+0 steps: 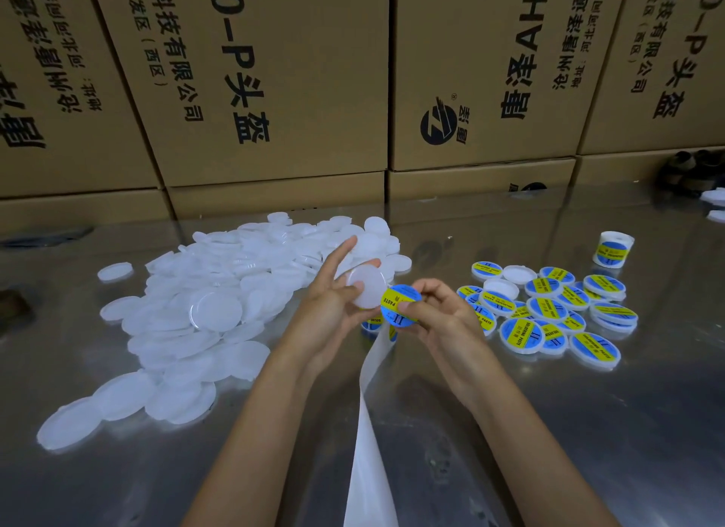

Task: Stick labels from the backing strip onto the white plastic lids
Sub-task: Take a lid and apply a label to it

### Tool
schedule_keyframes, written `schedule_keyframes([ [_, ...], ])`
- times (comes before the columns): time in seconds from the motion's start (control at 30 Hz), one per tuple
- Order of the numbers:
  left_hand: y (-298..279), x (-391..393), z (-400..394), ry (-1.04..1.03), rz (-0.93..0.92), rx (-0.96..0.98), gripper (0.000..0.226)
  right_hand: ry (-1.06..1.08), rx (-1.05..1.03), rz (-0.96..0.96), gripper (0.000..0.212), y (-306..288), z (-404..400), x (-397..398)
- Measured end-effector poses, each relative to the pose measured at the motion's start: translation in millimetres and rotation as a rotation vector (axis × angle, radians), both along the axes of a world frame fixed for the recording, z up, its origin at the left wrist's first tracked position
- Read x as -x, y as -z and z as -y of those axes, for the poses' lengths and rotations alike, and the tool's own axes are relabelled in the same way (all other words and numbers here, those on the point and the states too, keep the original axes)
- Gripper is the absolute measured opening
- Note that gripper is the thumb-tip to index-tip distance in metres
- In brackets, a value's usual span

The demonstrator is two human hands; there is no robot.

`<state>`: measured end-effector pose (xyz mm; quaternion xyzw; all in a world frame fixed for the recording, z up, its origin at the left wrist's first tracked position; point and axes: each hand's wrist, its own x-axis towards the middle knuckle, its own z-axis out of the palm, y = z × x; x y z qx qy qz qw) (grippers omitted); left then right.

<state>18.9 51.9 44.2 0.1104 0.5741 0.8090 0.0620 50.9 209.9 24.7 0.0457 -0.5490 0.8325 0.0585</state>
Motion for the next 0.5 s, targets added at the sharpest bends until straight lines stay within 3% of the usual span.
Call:
schedule_keyframes([
  [0.2,0,4,-2,0.058,0.138,-0.208,0.033,0.097,-0.194,-0.087,0.019,-24,7,16],
  [0.3,-2,4,-1,0.051,0.19,-0.316,0.043,0.111,-0.262,-0.102,0.02,-28,14,23],
  [0.5,-2,5,0,0.008,0.212,-0.294,0.039,0.214,-0.328,-0.158,0.028,-16,32,29],
])
